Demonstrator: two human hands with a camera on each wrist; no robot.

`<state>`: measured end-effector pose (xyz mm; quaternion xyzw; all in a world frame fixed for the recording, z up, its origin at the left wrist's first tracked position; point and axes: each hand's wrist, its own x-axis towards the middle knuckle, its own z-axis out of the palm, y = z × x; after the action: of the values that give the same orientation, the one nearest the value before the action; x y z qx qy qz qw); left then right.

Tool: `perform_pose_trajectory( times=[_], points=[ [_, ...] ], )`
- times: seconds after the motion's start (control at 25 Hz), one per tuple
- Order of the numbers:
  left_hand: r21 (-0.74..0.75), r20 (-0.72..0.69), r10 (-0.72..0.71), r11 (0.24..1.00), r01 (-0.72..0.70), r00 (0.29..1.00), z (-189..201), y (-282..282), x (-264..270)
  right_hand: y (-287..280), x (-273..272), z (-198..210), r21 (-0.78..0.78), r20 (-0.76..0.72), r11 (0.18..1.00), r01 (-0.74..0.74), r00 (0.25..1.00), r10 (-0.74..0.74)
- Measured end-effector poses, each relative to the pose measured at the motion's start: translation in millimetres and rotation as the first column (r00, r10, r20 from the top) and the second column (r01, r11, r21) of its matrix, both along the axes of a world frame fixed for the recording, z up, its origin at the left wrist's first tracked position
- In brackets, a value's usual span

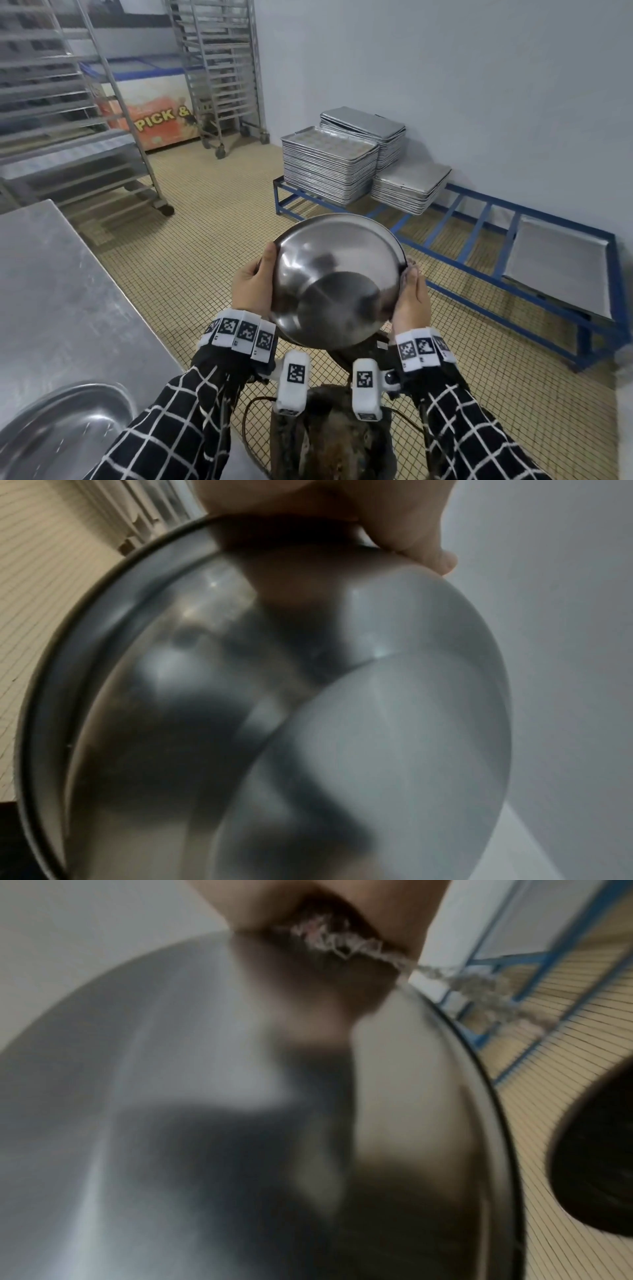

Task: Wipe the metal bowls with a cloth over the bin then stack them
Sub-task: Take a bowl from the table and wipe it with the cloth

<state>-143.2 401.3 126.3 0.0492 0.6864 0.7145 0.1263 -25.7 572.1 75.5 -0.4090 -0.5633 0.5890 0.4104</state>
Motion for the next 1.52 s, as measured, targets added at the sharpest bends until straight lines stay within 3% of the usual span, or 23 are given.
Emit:
perform_pose_trajectory(
  times=[0.16, 0.24, 0.4, 0.48, 0.56, 0.64, 0.76, 0.8, 0.96, 1.04, 1.12, 1.2, 1.28, 1.32, 1.44, 1.52],
  points=[
    [-0.070, -0.090, -0.033, 0.997, 0.027, 0.995, -12.5, -0.9, -1.8, 11.4, 8.7, 8.9, 0.179, 0.141, 0.982, -0.066, 0.989, 0.041],
    [-0.114, -0.113, -0.101, 0.990, 0.088, 0.989, -17.0, -0.2, -0.6, 23.8, 9.7, 23.7, 0.324, 0.277, 0.924, -0.202, 0.954, 0.112],
    [-0.287, -0.247, -0.316, 0.927, 0.242, 0.916, -19.3, 10.4, 9.1, 26.7, -0.8, 46.9, 0.518, 0.624, 0.594, -0.615, 0.747, 0.230],
    [-0.428, -0.351, -0.388, 0.876, 0.223, 0.852, -15.5, 17.8, 14.0, 21.3, -8.4, 49.7, 0.574, 0.668, 0.465, -0.674, 0.714, 0.211],
    [-0.513, -0.413, -0.381, 0.848, 0.135, 0.827, -13.9, 20.1, 12.4, 10.7, -13.9, 46.4, 0.612, 0.658, 0.416, -0.672, 0.725, 0.203],
    [-0.538, -0.435, -0.355, 0.840, 0.078, 0.828, -14.4, 18.7, 7.2, -0.2, -16.7, 39.3, 0.651, 0.606, 0.443, -0.616, 0.774, 0.185],
    [-0.587, -0.433, -0.324, 0.810, 0.010, 0.841, -17.2, 16.5, 5.2, -10.5, -16.7, 32.7, 0.662, 0.472, 0.580, -0.474, 0.865, 0.168],
    [-0.581, -0.432, -0.296, 0.814, -0.012, 0.852, -17.3, 16.8, 4.6, -14.7, -15.5, 30.4, 0.682, 0.428, 0.592, -0.431, 0.890, 0.155],
    [-0.492, -0.422, -0.198, 0.870, -0.040, 0.885, -12.3, 18.3, -1.6, -48.7, -12.8, 15.7, 0.807, 0.431, 0.411, -0.425, 0.899, 0.084],
    [-0.470, -0.461, -0.215, 0.882, -0.031, 0.861, -9.4, 18.6, -1.3, -59.1, -15.5, 14.6, 0.827, 0.431, 0.379, -0.416, 0.901, 0.049],
    [-0.390, -0.484, -0.185, 0.920, -0.022, 0.855, -5.4, 17.6, 2.4, -53.6, -19.2, 23.0, 0.830, 0.377, 0.446, -0.334, 0.926, -0.008],
    [-0.305, -0.468, -0.124, 0.952, -0.028, 0.875, -4.3, 15.7, 2.8, -37.6, -20.3, 29.9, 0.743, 0.311, 0.627, -0.234, 0.950, -0.014],
    [-0.240, -0.438, -0.078, 0.970, -0.033, 0.895, -2.3, 12.5, 0.3, -15.9, -19.1, 21.7, 0.534, 0.287, 0.824, -0.189, 0.957, 0.033],
    [-0.210, -0.422, -0.061, 0.977, -0.033, 0.905, -2.1, 11.4, -1.9, -9.5, -16.1, 14.4, 0.461, 0.290, 0.868, -0.185, 0.956, 0.050],
    [-0.180, -0.405, -0.027, 0.982, -0.051, 0.914, 0.8, 10.4, -3.9, -16.8, -8.6, 0.4, 0.440, 0.195, 0.882, -0.167, 0.977, 0.088],
    [-0.196, -0.412, -0.031, 0.979, -0.055, 0.911, 0.3, 11.7, -2.5, -37.8, -9.9, 1.7, 0.491, 0.181, 0.844, -0.218, 0.973, 0.146]
  ],
)
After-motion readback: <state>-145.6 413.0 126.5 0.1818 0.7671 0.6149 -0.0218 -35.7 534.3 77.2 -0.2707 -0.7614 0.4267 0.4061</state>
